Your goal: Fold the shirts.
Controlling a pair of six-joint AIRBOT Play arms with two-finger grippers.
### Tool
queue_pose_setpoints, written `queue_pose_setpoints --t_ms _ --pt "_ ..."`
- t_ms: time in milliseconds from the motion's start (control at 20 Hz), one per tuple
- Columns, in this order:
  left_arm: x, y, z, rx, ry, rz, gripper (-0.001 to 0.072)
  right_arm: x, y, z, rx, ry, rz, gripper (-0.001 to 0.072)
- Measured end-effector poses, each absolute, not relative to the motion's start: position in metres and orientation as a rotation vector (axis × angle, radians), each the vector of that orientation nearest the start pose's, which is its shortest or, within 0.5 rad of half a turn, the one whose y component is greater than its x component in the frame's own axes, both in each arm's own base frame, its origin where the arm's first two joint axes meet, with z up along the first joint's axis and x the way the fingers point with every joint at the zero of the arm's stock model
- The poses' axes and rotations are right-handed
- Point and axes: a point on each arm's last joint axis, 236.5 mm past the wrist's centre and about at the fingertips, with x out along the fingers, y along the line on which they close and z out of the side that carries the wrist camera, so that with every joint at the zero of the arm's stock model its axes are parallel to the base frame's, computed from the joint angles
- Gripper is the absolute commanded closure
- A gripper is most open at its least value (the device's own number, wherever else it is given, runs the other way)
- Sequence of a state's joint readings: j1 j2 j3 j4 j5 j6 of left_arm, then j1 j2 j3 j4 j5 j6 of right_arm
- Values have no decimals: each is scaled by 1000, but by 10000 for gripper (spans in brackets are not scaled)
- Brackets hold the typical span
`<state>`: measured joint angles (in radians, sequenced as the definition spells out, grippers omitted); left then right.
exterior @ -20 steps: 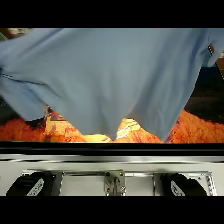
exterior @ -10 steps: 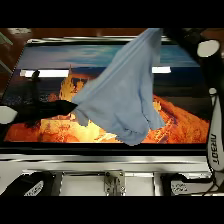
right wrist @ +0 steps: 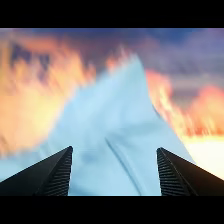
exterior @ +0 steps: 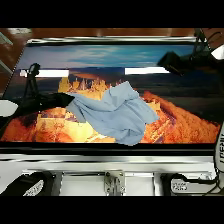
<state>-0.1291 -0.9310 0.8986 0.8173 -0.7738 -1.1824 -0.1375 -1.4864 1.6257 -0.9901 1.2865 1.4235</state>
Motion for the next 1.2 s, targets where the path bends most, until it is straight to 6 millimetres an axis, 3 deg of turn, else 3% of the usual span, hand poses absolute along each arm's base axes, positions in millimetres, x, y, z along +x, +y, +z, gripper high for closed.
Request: queue_pose_setpoints --t_ms 100,200,400,500,650,950,1000,1050,1150,1200 --pt "376 -154 137 -305 683 -526 666 410 53 83 404 1256 327 76" --pt "376 -152 141 -297 683 -531 666 350 65 43 462 1414 300 76" --pt "368 -153 138 -286 720 -557 666 245 115 -37 601 1613 267 76" --pt "365 -154 137 -285 732 -566 666 212 140 -64 658 1656 262 76" --pt "363 -155 136 -282 741 -573 666 195 168 -88 712 1634 233 76" --pt "362 -155 135 -264 741 -583 666 210 198 -111 837 1529 133 80" --pt "362 -155 135 -259 740 -585 666 214 202 -113 863 1513 124 137" --pt "361 -156 135 -255 739 -587 666 218 206 -115 887 1495 115 250" --pt "361 -156 135 -250 738 -589 666 228 210 -119 933 1459 85 652" --pt "361 -155 135 -247 737 -589 666 233 212 -119 959 1438 75 652"
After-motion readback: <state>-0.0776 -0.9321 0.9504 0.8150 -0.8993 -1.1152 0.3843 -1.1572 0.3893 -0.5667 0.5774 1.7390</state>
